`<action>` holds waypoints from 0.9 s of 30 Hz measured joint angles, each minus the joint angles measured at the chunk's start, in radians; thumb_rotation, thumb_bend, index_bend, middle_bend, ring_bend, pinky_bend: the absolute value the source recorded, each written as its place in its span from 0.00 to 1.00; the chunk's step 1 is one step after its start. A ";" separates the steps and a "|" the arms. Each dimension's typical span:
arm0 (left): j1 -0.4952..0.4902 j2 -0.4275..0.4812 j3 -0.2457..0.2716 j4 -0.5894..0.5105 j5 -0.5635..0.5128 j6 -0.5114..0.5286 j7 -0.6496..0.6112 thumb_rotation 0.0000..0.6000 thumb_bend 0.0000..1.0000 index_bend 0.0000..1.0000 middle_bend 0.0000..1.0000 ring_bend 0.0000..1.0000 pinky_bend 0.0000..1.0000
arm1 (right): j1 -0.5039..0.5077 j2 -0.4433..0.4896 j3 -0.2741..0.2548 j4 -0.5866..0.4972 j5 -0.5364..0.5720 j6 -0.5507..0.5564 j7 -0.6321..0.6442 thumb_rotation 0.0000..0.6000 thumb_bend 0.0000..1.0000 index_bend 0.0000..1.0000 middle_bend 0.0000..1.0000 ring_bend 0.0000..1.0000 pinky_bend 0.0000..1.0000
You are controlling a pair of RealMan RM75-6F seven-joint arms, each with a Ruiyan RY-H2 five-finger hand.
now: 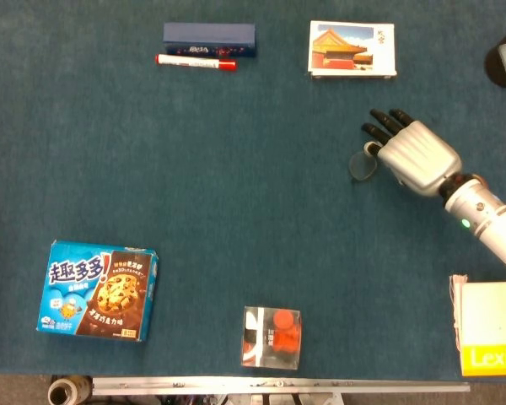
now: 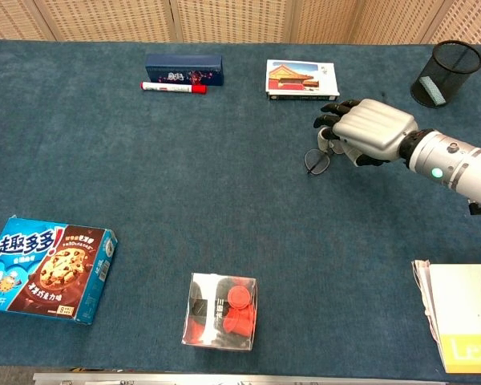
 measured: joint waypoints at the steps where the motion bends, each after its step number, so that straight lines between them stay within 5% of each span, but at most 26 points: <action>1: 0.000 0.000 0.000 0.001 -0.001 -0.001 0.000 1.00 0.05 0.53 0.46 0.34 0.49 | 0.002 -0.001 0.001 0.000 0.002 0.000 0.000 1.00 0.90 0.36 0.17 0.01 0.16; 27: 0.002 0.003 0.000 -0.001 0.004 0.004 -0.010 1.00 0.05 0.53 0.46 0.34 0.49 | 0.004 -0.004 -0.032 -0.006 0.028 0.003 -0.011 1.00 0.90 0.36 0.17 0.01 0.16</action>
